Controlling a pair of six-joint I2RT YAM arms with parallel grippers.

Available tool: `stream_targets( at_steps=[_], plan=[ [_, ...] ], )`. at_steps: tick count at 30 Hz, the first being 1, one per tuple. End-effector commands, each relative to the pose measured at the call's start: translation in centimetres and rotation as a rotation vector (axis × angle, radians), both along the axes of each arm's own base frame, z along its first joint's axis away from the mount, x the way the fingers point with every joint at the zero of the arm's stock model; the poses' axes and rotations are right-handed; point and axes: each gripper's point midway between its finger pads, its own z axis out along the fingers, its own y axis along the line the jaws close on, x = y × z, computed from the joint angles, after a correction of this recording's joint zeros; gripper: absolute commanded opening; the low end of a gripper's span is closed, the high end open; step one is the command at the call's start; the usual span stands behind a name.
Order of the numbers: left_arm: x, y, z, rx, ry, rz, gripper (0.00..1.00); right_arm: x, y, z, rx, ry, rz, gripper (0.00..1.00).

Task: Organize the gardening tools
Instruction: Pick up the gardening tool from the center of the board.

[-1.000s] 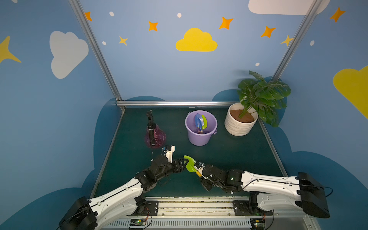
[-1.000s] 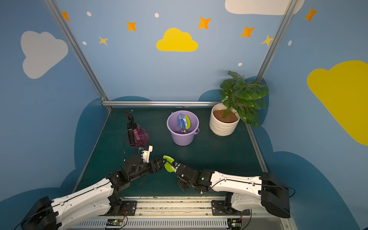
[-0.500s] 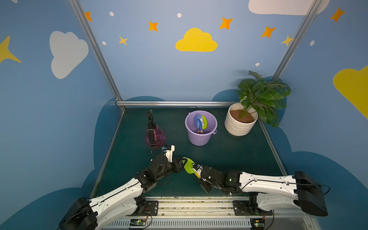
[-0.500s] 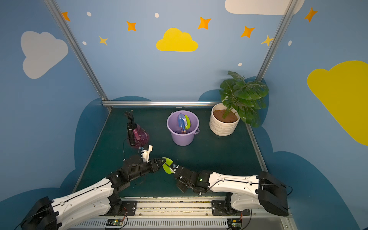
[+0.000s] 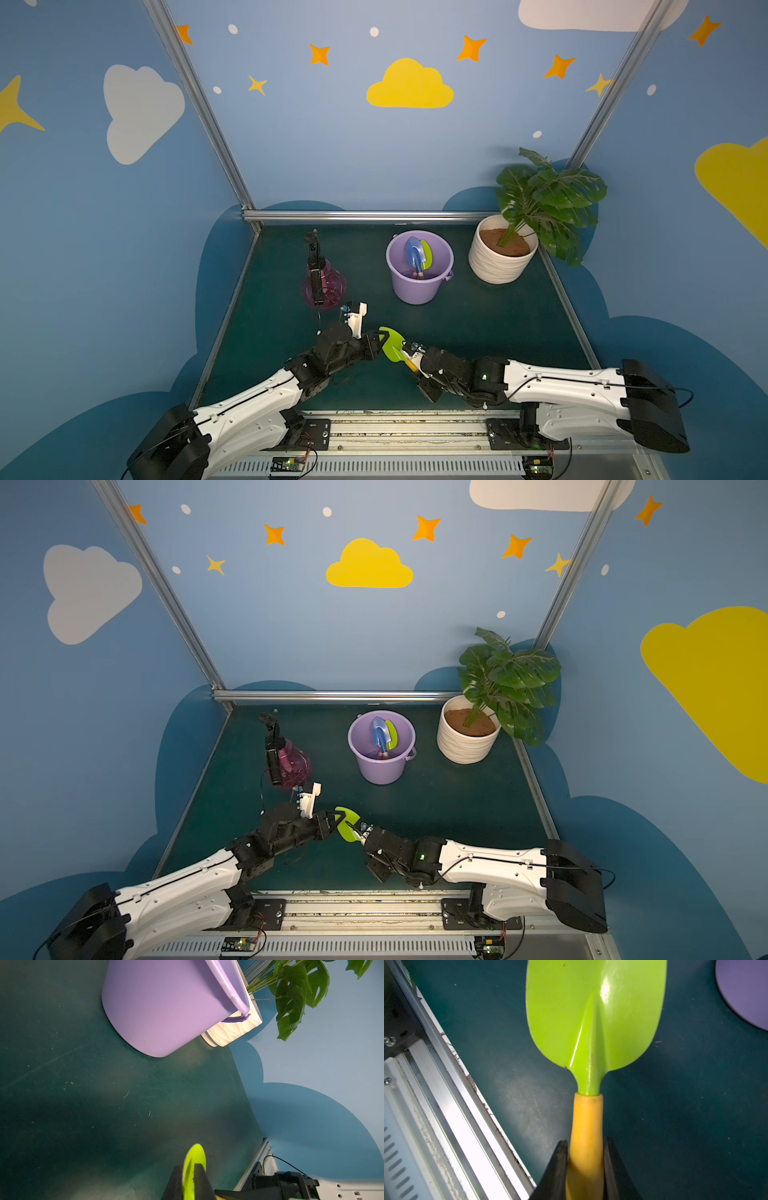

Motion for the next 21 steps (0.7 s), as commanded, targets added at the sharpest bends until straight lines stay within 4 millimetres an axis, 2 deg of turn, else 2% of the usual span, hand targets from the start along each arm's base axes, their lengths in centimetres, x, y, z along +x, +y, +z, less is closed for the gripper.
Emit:
stream_targets(
  at_steps=[1, 5, 6, 10, 11, 15, 17, 21],
  plan=[
    [0.2, -0.1, 1.0, -0.008, -0.055, -0.012, 0.08, 0.5, 0.6, 1.6, 0.053, -0.033, -0.02, 0.07],
    [0.4, -0.2, 2.1, -0.001, -0.107, -0.028, 0.05, 0.9, -0.2, 1.7, 0.046, -0.035, -0.061, 0.2],
    [0.4, -0.3, 2.5, 0.004, -0.128, -0.034, 0.05, 1.2, 0.1, 2.8, 0.07, -0.041, -0.074, 0.23],
    [0.8, -0.6, 4.7, 0.042, -0.244, -0.069, 0.03, 2.2, -0.7, 4.6, 0.112, -0.047, -0.154, 0.48],
    [1.0, -0.7, 5.8, 0.062, -0.295, -0.081, 0.03, 2.8, -1.4, 5.1, 0.123, -0.053, -0.202, 0.55],
    [1.6, -1.4, 9.0, 0.115, -0.444, -0.131, 0.03, 4.2, -3.6, 6.8, 0.169, -0.082, -0.32, 0.71],
    [2.1, -1.8, 11.2, 0.136, -0.523, -0.148, 0.03, 4.7, -4.6, 7.8, 0.201, -0.095, -0.355, 0.77],
    [3.4, -2.5, 14.4, 0.165, -0.623, -0.188, 0.03, 5.3, -6.4, 9.3, 0.248, -0.142, -0.383, 0.85]
  ],
)
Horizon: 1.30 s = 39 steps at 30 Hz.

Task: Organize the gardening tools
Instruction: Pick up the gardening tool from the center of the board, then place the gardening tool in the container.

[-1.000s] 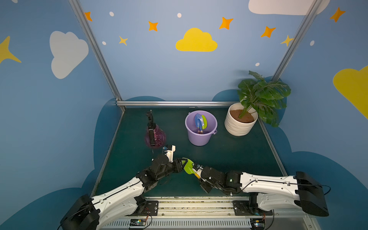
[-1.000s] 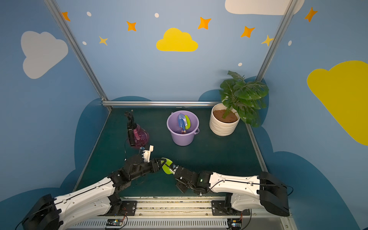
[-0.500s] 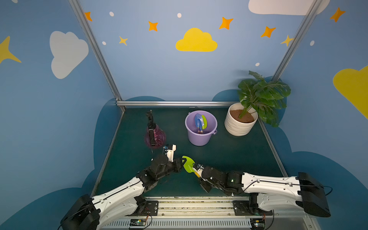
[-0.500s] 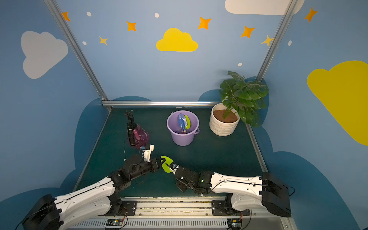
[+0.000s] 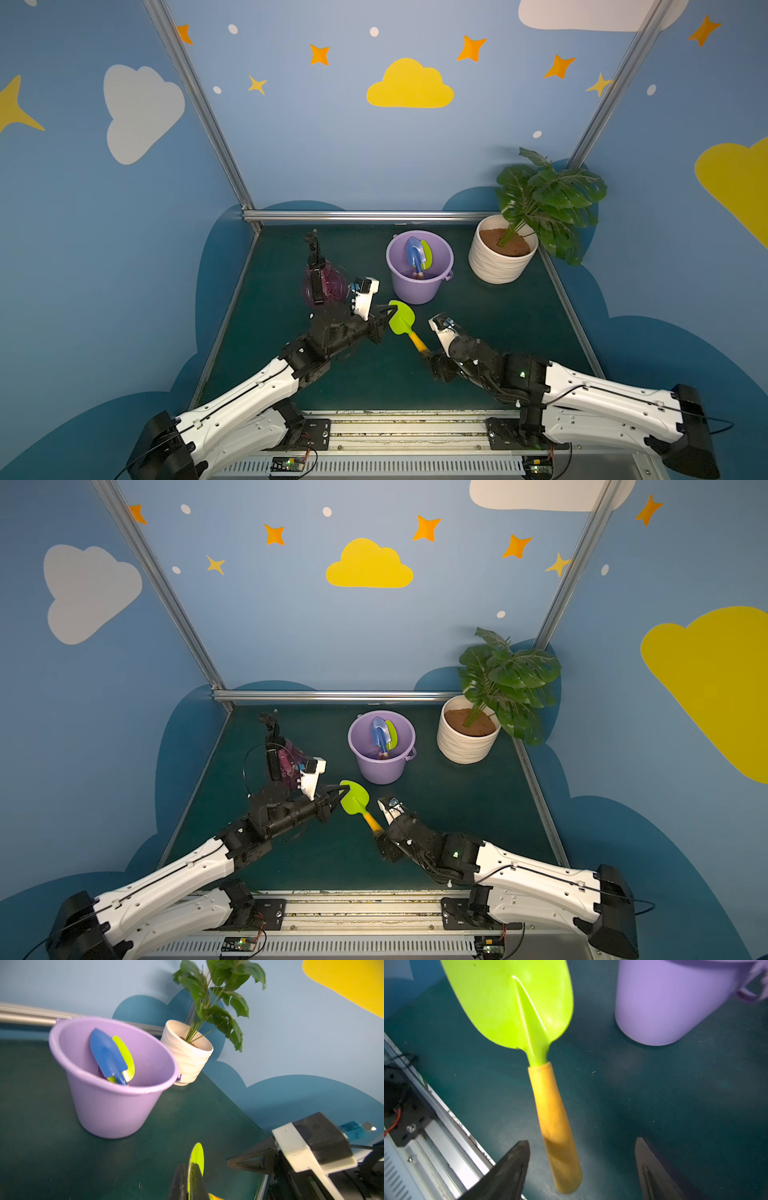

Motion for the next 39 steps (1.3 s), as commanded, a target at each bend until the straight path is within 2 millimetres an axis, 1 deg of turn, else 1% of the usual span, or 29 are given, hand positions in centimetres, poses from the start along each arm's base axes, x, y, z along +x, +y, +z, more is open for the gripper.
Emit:
stream_targets(
  at_steps=[1, 3, 6, 7, 12, 17, 18, 20, 24, 26, 29, 32, 35, 39],
  plan=[
    [0.9, -0.5, 2.7, 0.066, -0.14, -0.057, 0.03, 0.7, -2.1, 1.2, 0.017, -0.046, -0.061, 0.86],
    [1.6, -1.0, 4.6, 0.069, -0.185, -0.088, 0.04, 0.7, -3.0, 1.1, 0.022, -0.058, -0.072, 0.89],
    [2.6, -1.5, 7.0, 0.071, -0.246, -0.123, 0.05, 0.8, -3.9, 1.3, 0.045, -0.061, -0.097, 0.92],
    [3.0, -1.6, 8.2, 0.072, -0.279, -0.121, 0.05, 0.8, -4.1, 1.4, 0.052, -0.061, -0.103, 0.93],
    [6.2, -2.0, 11.8, 0.105, -0.366, -0.138, 0.06, 0.8, -4.6, 1.4, 0.06, -0.048, -0.115, 0.98],
    [9.9, -2.4, 14.1, 0.134, -0.408, -0.155, 0.06, 0.7, -4.2, 0.8, 0.065, -0.022, -0.112, 0.98],
    [10.7, -2.5, 14.2, 0.134, -0.404, -0.161, 0.06, 0.7, -4.1, 0.8, 0.068, -0.017, -0.109, 0.98],
    [12.1, -2.5, 15.3, 0.125, -0.42, -0.166, 0.05, 0.6, -4.0, 0.5, 0.075, -0.008, -0.109, 0.98],
    [14.8, -2.8, 15.4, 0.123, -0.423, -0.19, 0.04, 0.5, -4.2, 0.1, 0.083, 0.002, -0.116, 0.98],
    [16.3, -3.3, 14.7, 0.13, -0.416, -0.21, 0.03, 0.5, -4.3, 0.1, 0.088, 0.002, -0.12, 0.98],
    [18.6, -4.1, 13.2, 0.149, -0.41, -0.216, 0.03, 0.4, -4.2, 0.1, 0.105, 0.004, -0.122, 0.98],
    [20.4, -5.0, 11.4, 0.152, -0.385, -0.233, 0.03, 0.3, -4.2, 0.2, 0.123, 0.008, -0.118, 0.98],
    [21.8, -5.9, 9.5, 0.155, -0.359, -0.258, 0.03, 0.2, -4.2, 0.0, 0.131, 0.015, -0.119, 0.98],
    [22.9, -6.6, 6.9, 0.188, -0.345, -0.267, 0.03, 0.1, -4.5, -0.3, 0.141, 0.021, -0.128, 0.98]
  ],
)
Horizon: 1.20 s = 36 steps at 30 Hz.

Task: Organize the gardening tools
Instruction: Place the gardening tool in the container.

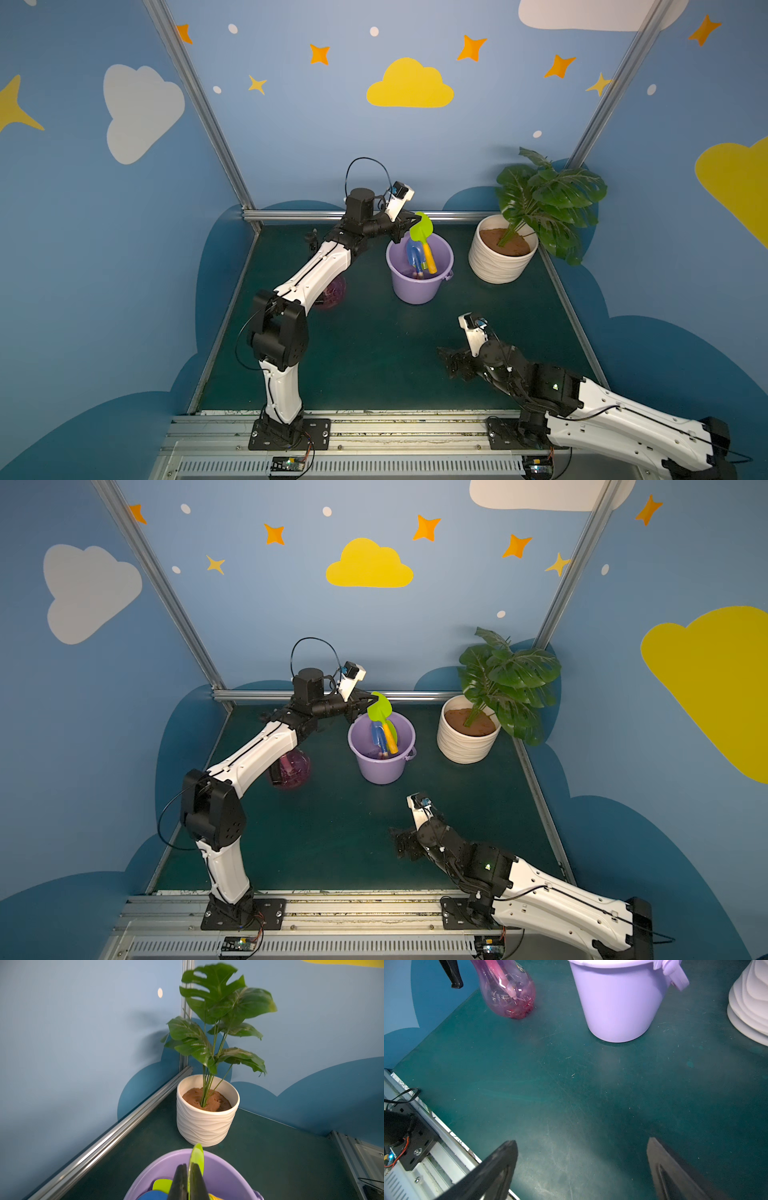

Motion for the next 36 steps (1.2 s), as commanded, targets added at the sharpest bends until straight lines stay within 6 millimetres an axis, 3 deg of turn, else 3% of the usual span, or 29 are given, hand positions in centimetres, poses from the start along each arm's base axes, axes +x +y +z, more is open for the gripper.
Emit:
stream_targets(
  at_steps=[1, 19, 29, 36],
  plan=[
    [0.0, -0.4, 0.8, 0.008, -0.064, -0.029, 0.03, 0.0, -0.2, -0.1, 0.028, 0.006, -0.016, 0.98],
    [-0.5, -3.3, -8.7, 0.188, -0.029, -0.063, 0.09, 1.0, -1.7, 0.5, 0.01, -0.058, -0.073, 0.98],
    [-0.7, -3.2, -9.2, 0.188, 0.0, -0.051, 0.36, 2.8, -3.6, 2.2, -0.028, -0.128, -0.15, 0.98],
    [-2.3, -2.3, -6.8, 0.153, 0.01, -0.036, 0.65, 5.3, -5.6, 3.0, -0.102, -0.153, -0.254, 0.98]
  ],
)
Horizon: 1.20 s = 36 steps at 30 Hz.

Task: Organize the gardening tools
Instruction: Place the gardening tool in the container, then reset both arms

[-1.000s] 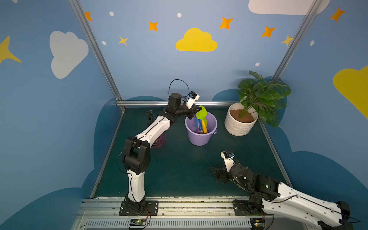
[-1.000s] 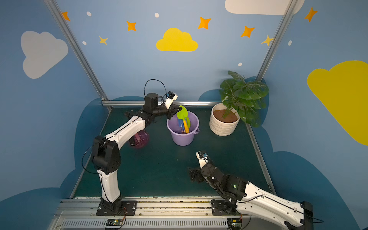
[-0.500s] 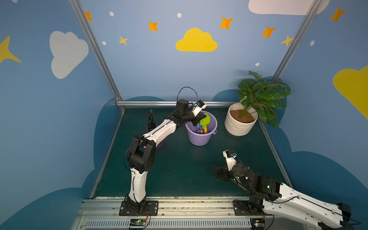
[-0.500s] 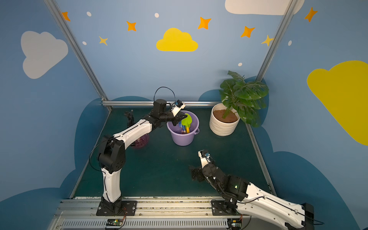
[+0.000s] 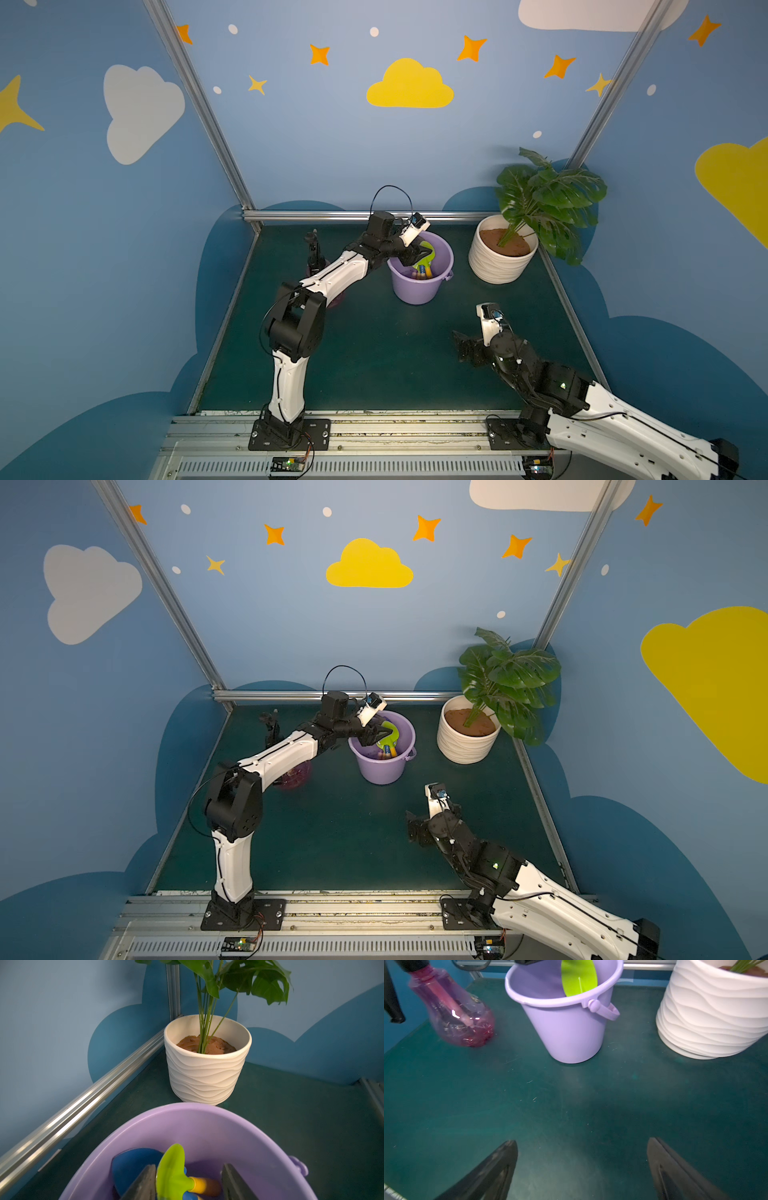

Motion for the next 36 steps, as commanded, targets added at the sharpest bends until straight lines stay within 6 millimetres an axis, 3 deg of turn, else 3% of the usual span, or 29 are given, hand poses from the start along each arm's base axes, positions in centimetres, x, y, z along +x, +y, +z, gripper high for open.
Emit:
stream_targets(
  at_steps=[1, 6, 16, 21, 26, 30, 32, 36],
  plan=[
    [-1.6, 0.8, 3.2, -0.038, -0.018, 0.008, 0.68, 1.4, -1.3, 1.3, -0.035, -0.028, -0.058, 0.98],
    [-3.8, 3.0, 3.8, -0.044, -0.001, 0.083, 0.75, 3.3, -3.5, 0.7, -0.048, 0.015, -0.141, 0.98],
    [-10.3, 7.0, 1.7, -0.014, 0.061, 0.188, 0.85, 6.8, -9.5, -1.0, -0.001, 0.098, -0.364, 0.98],
    [-14.1, 9.9, -0.7, 0.003, 0.102, 0.265, 0.85, 8.1, -11.2, -2.5, -0.019, 0.112, -0.409, 0.98],
    [-16.4, 14.3, -2.5, 0.037, 0.096, 0.427, 0.87, 9.5, -12.2, -3.6, -0.075, 0.092, -0.415, 0.98],
    [-17.7, 16.9, -4.5, 0.075, 0.079, 0.513, 0.91, 10.6, -13.4, -3.8, -0.09, 0.076, -0.457, 0.98],
    [-18.0, 18.2, -6.0, 0.094, 0.087, 0.566, 0.99, 11.1, -13.8, -3.7, -0.086, 0.057, -0.473, 0.98],
    [-18.3, 21.1, -8.4, 0.136, 0.1, 0.684, 1.0, 12.2, -14.8, -4.1, -0.098, 0.043, -0.505, 0.98]
  ],
)
